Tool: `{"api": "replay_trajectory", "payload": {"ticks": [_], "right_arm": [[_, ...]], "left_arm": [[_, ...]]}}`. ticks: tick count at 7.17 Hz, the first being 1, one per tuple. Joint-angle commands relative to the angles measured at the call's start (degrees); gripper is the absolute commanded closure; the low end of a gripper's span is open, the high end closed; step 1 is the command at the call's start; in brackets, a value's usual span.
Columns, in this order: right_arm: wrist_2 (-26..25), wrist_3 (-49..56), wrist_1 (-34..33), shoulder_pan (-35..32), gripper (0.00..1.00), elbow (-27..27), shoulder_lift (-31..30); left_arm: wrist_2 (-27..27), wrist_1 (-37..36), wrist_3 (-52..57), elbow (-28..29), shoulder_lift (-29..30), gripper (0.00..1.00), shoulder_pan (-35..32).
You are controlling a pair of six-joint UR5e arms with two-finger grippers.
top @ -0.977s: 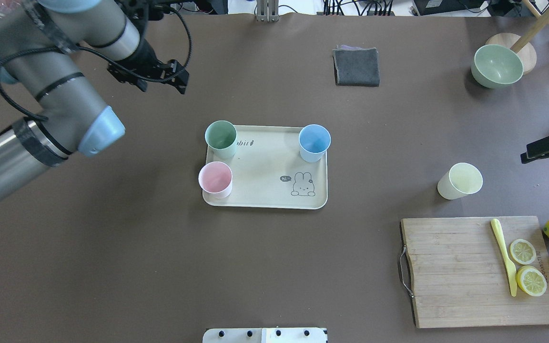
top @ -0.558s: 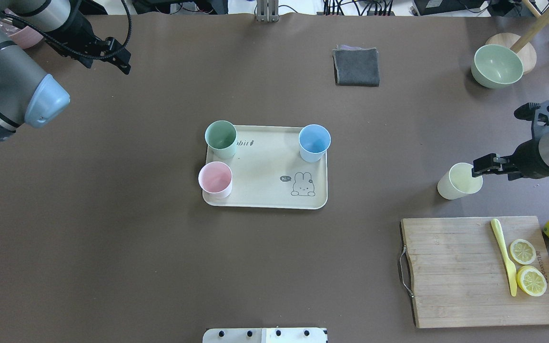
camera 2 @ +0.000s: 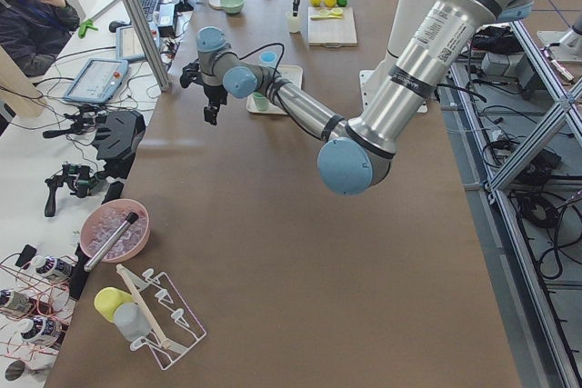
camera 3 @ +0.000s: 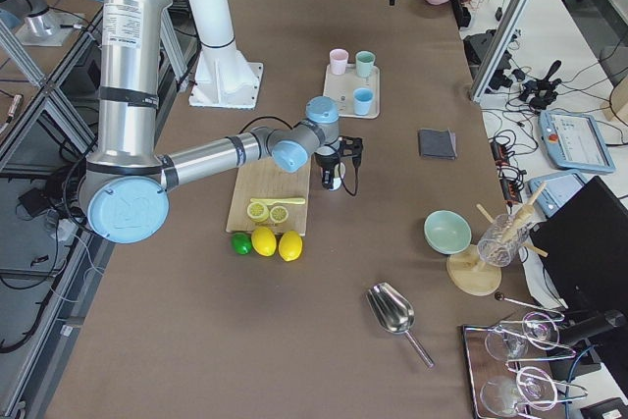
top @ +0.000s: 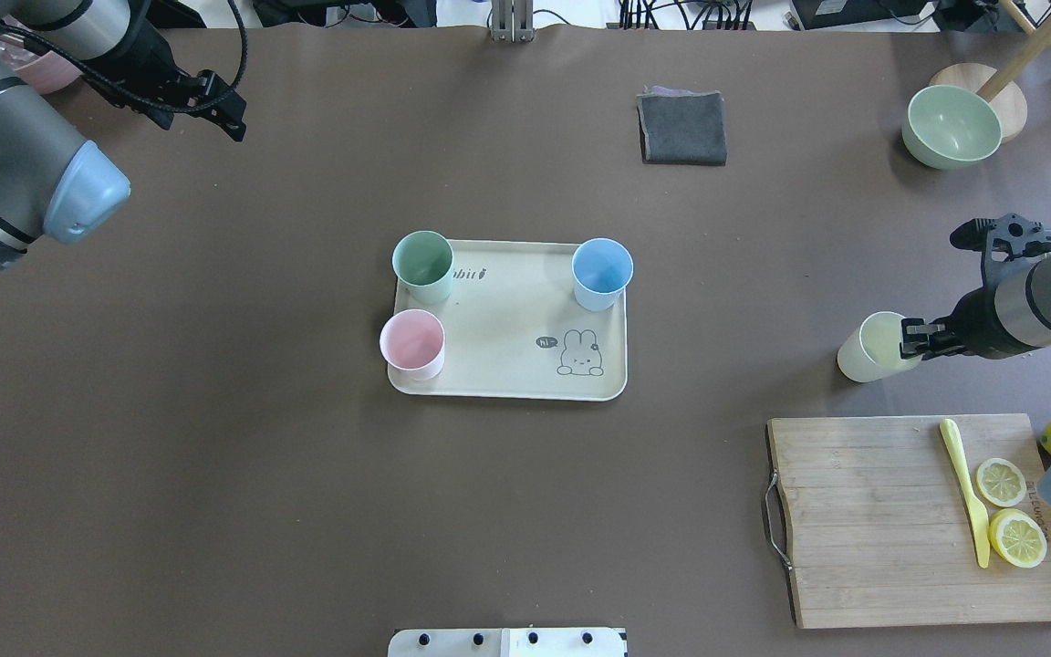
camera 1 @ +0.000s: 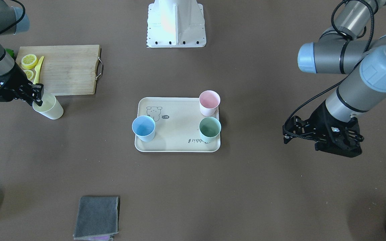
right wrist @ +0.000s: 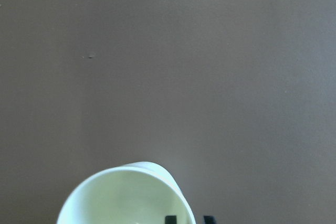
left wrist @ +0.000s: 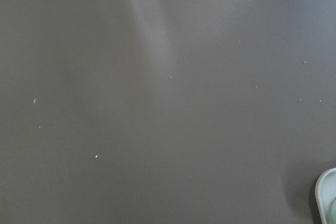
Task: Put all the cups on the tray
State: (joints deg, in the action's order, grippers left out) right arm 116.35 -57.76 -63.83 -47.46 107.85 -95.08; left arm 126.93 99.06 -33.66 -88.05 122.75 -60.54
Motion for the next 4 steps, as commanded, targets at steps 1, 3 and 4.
{"api": "replay_trajectory", "payload": {"ticks": [1,3,4], "right_arm": [[0.62,-0.59,-1.11,-0.08,1.00,1.04,2.94],[2.56,-3.73,-10.64,-1.40,1.00,2.87,11.18],[2.30,-10.55,-15.32,-0.19,1.00,3.50,16.71]], "left_arm": [[0.16,-0.01,0.00,0.07,0.12,0.02,-0.01],[1.47,-2.45,5.23,0.95,0.12,0.02,-3.07],[1.48,-4.73,10.67,1.38,-0.05,0.02,-5.44]]}}
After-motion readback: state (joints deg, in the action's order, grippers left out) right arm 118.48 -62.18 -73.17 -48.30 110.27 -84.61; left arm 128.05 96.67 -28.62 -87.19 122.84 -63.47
